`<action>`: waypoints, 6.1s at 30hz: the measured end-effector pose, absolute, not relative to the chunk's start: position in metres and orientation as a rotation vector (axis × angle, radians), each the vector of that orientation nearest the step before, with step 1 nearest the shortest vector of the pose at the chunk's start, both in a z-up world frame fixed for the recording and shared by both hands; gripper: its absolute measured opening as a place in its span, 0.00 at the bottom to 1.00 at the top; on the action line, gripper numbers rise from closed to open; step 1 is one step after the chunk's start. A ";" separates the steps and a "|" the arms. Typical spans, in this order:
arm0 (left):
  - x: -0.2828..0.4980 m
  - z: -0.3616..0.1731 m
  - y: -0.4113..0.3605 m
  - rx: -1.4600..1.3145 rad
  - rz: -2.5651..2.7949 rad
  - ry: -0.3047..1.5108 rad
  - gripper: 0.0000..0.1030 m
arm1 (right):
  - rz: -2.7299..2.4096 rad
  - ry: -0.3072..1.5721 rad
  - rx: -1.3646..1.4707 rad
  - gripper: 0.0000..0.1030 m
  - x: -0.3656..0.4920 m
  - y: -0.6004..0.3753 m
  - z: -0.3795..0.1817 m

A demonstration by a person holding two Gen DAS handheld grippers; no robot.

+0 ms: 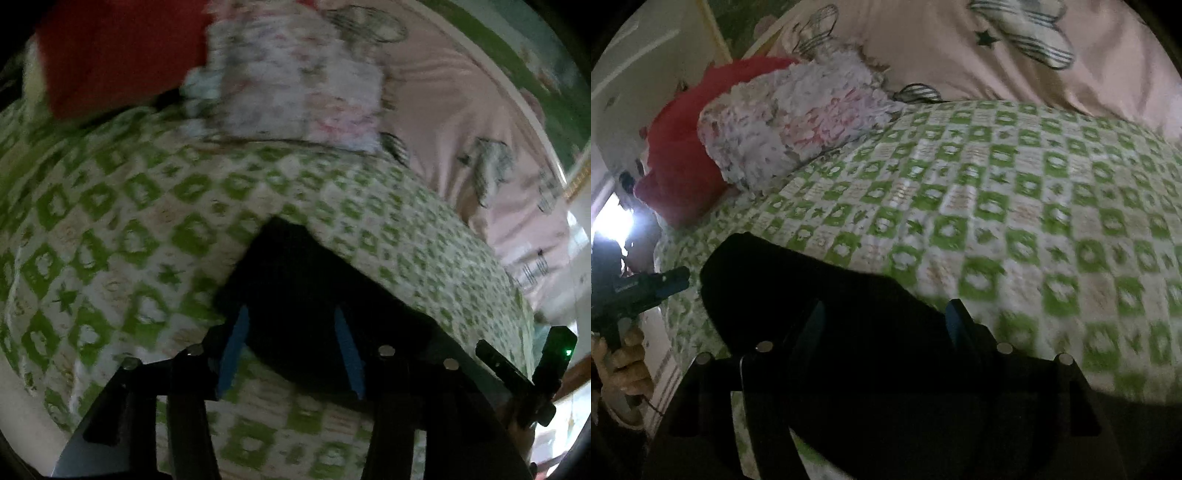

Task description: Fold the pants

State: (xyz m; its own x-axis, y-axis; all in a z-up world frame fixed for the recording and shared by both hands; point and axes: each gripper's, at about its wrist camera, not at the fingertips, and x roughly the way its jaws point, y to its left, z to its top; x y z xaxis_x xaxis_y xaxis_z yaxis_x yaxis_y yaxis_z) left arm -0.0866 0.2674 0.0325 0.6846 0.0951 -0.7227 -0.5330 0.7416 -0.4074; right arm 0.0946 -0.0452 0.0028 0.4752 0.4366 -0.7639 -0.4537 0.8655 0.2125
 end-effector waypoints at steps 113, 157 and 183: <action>0.206 -0.043 -0.310 0.308 -1.006 1.231 0.18 | -0.069 0.761 0.657 0.15 -0.073 -0.379 -0.006; 0.133 -0.028 -0.030 -0.185 -0.713 1.019 0.10 | 0.550 0.868 0.552 0.14 -0.001 -0.194 0.000; 0.077 -0.058 0.069 -0.419 -0.407 1.020 0.24 | 0.580 0.992 0.374 0.46 0.013 -0.142 -0.015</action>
